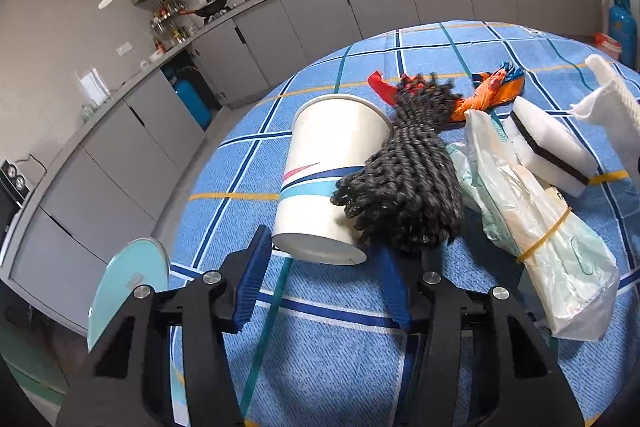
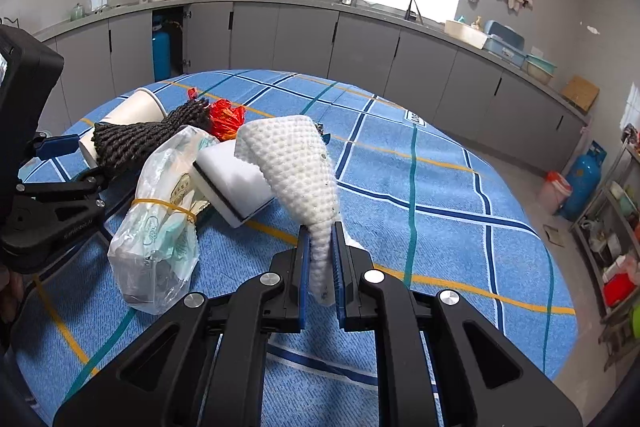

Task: Collect trash
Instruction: 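Grasp the white paper cup with the left tool while the right tool grasps the white mesh sponge, then carry the paper cup and mesh sponge over the light-blue bin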

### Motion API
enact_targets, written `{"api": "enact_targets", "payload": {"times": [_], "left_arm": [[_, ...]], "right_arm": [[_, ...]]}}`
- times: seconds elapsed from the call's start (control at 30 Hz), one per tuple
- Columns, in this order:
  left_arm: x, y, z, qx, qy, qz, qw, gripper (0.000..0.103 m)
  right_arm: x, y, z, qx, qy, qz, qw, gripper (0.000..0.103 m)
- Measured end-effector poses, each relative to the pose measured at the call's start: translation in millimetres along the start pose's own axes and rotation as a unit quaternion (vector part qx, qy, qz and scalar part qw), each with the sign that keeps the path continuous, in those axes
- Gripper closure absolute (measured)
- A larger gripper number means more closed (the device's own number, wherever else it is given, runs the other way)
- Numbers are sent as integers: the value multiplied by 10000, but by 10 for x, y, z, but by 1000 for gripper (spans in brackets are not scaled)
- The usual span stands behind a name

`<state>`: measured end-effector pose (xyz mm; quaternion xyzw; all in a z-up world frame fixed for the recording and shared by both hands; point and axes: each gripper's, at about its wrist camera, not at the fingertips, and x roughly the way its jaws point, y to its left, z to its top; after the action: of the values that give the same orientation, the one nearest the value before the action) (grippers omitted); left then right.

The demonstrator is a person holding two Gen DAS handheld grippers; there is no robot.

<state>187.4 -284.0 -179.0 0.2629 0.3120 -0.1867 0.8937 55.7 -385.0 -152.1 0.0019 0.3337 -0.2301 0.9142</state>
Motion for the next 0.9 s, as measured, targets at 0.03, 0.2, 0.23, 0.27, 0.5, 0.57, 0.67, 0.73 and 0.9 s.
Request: {"api": "enact_targets", "payload": {"times": [0.03, 0.2, 0.23, 0.27, 0.5, 0.57, 0.67, 0.73, 0.9], "left_arm": [[-10, 10, -10, -11, -18, -11, 10000, 52], [-111, 100, -120, -106, -68, 90, 9999, 52], [-134, 120, -134, -115, -90, 126, 9998, 52], [-167, 156, -154, -135, -119, 176, 9997, 52], [-442, 429, -263, -321, -338, 466, 9978, 52], [-521, 481, -301, -362, -394, 486, 9974, 52], [-637, 554, -355, -404, -477, 515, 9967, 52], [-709, 597, -385, -427, -543, 565, 9960, 52], [-843, 749, -475, -499, -626, 687, 9944, 52]], "right_arm": [[1, 1, -3, -8, 0, -4, 10000, 92], [-28, 22, -14, -31, -39, -18, 10000, 92], [-41, 25, -10, -41, -59, -22, 10000, 92], [-55, 38, -11, -51, -78, -30, 10000, 92], [-192, 158, 18, -142, -219, 30, 9997, 92], [-230, 187, 33, -165, -247, 69, 9995, 92], [-300, 241, 69, -194, -314, 110, 9993, 92], [-331, 274, 91, -187, -341, 161, 9991, 92], [-414, 455, 154, -355, -427, 308, 9980, 92]]}}
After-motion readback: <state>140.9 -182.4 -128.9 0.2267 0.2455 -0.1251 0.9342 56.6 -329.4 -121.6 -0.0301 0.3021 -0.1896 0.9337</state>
